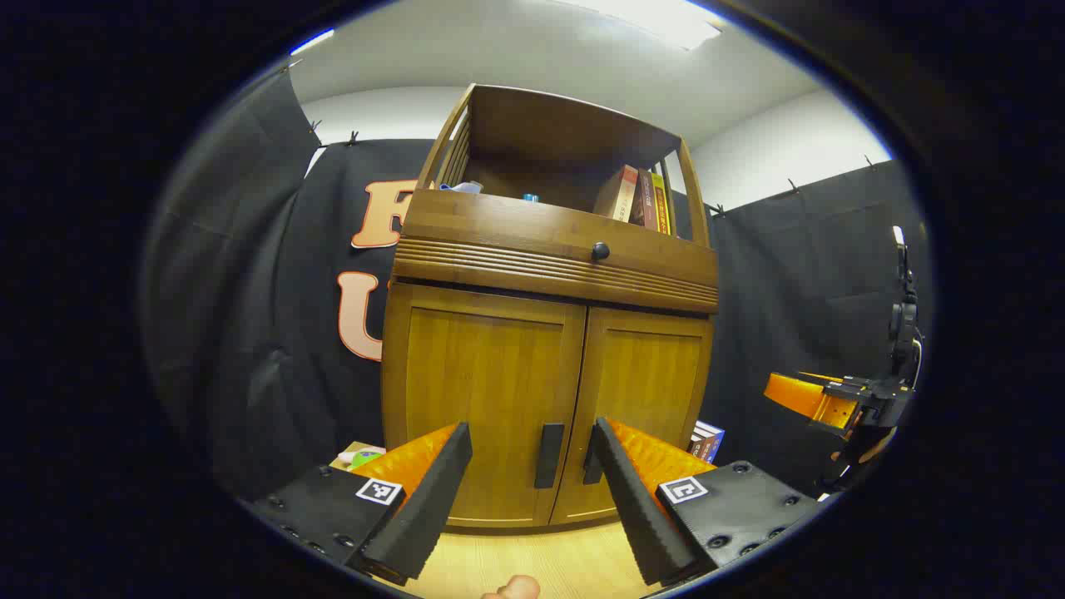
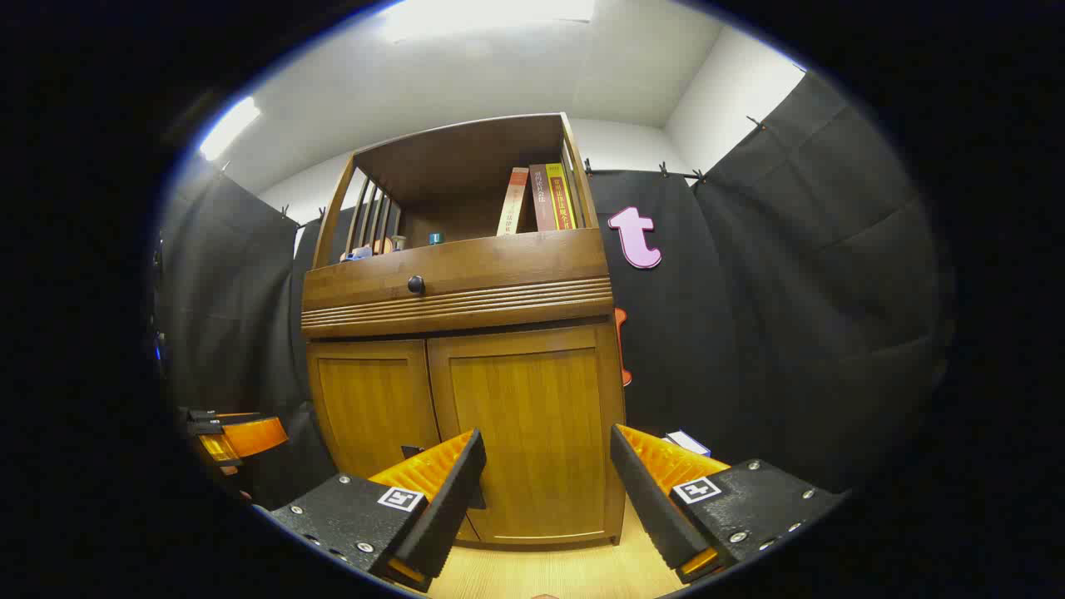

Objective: Open the right door of the double-door shoe cabinet with the right hand, and open the left door with the left hand.

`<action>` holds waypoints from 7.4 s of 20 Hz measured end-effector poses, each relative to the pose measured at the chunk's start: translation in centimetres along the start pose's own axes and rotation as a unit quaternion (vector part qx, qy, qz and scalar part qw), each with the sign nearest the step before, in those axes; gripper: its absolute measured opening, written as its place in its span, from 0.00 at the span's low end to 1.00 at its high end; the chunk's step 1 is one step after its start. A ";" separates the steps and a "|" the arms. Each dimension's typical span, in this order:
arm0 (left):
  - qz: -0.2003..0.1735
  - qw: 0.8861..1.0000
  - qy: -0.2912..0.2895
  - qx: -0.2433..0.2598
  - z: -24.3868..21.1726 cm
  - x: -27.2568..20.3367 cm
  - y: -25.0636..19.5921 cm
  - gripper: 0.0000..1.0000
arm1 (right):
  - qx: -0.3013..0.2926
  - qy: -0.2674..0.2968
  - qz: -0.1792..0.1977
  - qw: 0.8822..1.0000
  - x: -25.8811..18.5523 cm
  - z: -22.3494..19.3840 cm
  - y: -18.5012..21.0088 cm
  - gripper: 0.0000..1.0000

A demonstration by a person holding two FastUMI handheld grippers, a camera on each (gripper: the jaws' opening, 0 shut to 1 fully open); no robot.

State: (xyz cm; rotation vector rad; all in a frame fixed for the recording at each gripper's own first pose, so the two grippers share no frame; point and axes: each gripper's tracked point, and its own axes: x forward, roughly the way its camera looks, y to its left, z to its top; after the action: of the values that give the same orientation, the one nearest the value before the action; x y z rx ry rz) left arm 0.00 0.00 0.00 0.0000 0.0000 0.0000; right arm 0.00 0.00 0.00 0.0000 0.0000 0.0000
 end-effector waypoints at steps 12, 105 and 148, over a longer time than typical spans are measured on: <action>0.018 1.000 -0.007 0.006 0.4 -1.2 1.4 0.97 | -0.008 0.011 0.001 1.000 0.1 -1.0 0.6 0.93; 0.105 0.993 0.024 0.054 -1.4 -5.7 9.2 0.95 | -0.010 0.114 0.094 0.989 1.1 -17.0 2.1 0.41; 0.059 0.995 0.058 0.048 -5.2 -1.1 2.6 0.95 | -0.076 0.094 -0.072 0.990 -4.3 -15.2 -17.0 0.06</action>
State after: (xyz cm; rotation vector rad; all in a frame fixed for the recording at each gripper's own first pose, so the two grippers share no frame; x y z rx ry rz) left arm -1.06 2.60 -5.20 0.0960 0.1156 0.1183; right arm -4.26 -17.04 -15.15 -0.1529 0.1879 -0.1435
